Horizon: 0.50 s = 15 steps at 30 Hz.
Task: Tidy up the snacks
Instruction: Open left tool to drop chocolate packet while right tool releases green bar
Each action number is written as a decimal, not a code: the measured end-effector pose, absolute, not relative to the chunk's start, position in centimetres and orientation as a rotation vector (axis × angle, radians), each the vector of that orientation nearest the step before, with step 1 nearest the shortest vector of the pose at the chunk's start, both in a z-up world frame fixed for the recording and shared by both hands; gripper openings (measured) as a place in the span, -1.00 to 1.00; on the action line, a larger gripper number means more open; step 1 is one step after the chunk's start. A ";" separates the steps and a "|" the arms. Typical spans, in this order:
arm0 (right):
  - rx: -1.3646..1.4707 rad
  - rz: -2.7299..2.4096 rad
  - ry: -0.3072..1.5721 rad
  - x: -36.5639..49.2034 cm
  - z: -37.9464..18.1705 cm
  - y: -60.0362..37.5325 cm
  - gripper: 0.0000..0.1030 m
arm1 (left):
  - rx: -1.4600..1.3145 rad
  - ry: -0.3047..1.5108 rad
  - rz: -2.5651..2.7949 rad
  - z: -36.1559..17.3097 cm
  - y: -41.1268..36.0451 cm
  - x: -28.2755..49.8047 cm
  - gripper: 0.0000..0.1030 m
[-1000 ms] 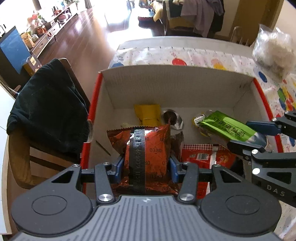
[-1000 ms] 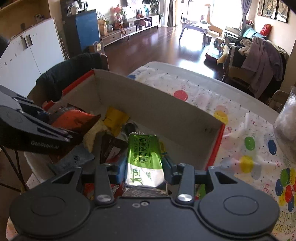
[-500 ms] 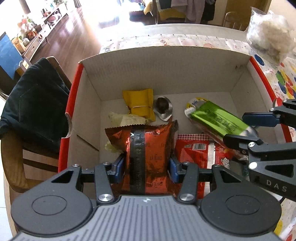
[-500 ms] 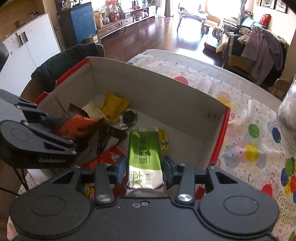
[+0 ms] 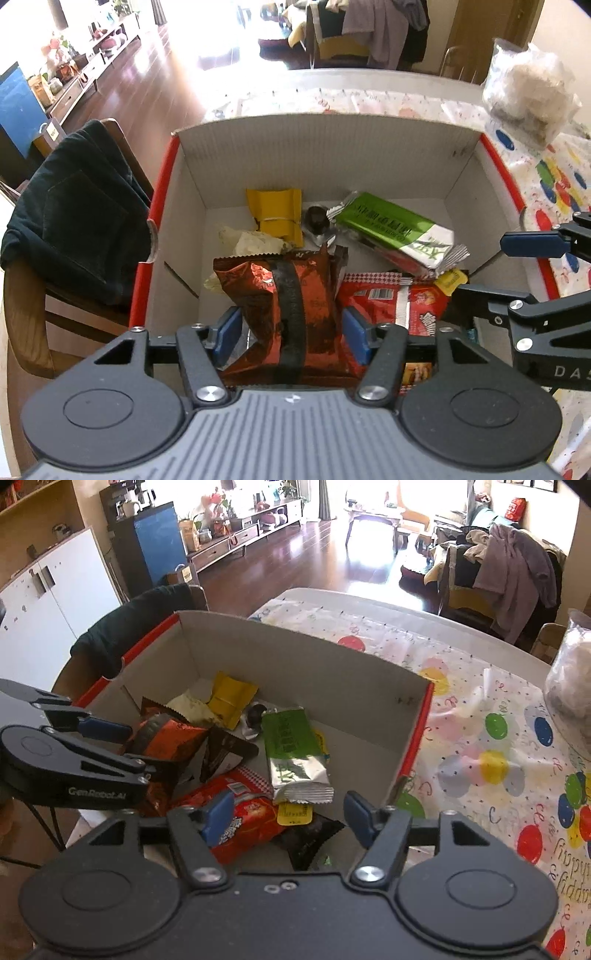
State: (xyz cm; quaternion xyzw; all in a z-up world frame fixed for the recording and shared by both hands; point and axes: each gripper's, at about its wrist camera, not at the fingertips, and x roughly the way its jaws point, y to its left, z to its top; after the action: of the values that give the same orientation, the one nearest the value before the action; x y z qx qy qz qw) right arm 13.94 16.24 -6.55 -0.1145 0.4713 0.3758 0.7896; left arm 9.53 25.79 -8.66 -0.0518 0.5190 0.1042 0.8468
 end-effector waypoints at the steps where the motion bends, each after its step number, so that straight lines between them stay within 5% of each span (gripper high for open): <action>1: -0.242 0.810 1.011 13.9 -6.2 16.0 0.28 | -0.109 1.086 0.220 -8.4 25.8 9.4 0.16; 15: -0.160 0.851 0.899 12.3 -1.6 13.3 0.71 | -0.115 0.894 0.223 -3.4 24.8 5.9 0.49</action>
State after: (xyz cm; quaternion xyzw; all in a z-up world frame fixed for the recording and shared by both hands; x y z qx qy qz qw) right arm 12.29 13.34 -1.57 -0.0750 0.4209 0.3984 0.8115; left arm 5.94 24.76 -3.44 -0.0555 0.4313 0.1078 0.8940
